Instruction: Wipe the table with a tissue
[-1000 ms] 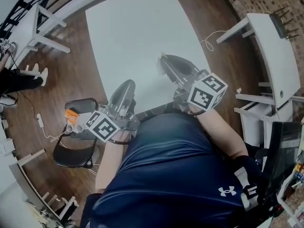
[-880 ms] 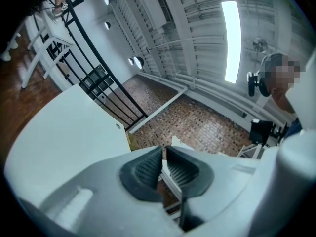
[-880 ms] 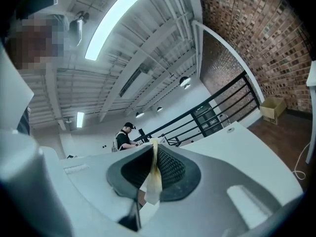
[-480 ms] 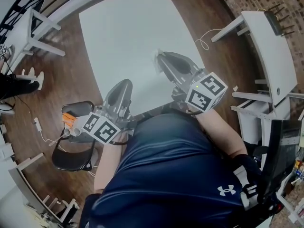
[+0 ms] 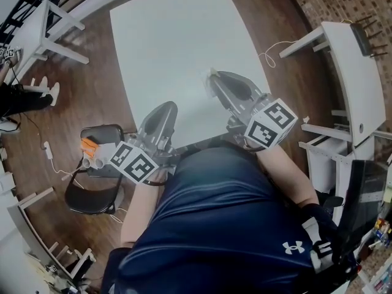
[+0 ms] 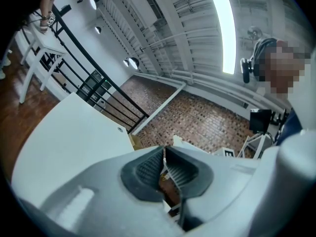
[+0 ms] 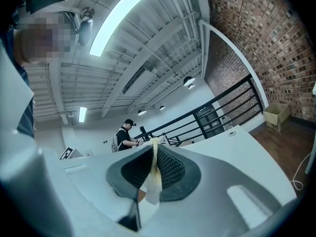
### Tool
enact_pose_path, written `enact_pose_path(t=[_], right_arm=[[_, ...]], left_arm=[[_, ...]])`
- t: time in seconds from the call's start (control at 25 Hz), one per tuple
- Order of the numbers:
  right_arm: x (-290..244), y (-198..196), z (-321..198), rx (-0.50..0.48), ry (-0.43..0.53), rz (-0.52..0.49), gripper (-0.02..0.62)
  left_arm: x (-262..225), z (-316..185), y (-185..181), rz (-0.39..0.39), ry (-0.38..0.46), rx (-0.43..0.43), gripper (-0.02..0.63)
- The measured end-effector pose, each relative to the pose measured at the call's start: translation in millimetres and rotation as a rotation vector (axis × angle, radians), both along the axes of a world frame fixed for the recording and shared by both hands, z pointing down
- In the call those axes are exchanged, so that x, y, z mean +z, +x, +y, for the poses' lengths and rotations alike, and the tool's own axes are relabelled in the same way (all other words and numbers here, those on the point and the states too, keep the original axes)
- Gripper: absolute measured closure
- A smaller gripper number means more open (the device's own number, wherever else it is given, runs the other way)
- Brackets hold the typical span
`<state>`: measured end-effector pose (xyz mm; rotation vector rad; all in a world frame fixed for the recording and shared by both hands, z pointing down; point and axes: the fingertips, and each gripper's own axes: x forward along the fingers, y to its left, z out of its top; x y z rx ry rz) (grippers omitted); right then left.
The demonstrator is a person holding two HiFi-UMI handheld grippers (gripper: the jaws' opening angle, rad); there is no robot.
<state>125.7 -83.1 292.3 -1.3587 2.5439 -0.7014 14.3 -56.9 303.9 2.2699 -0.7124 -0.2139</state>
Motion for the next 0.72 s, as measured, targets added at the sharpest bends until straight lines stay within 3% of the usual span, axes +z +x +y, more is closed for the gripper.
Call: enact_pose_path(t=[0.72], right_arm=[[12.7,3.3,-2.6,-0.022,-0.026,-0.007,0.565]], left_arm=[[8.7,-0.2,2.6,-0.004,-0.017,-0.025,0.589]])
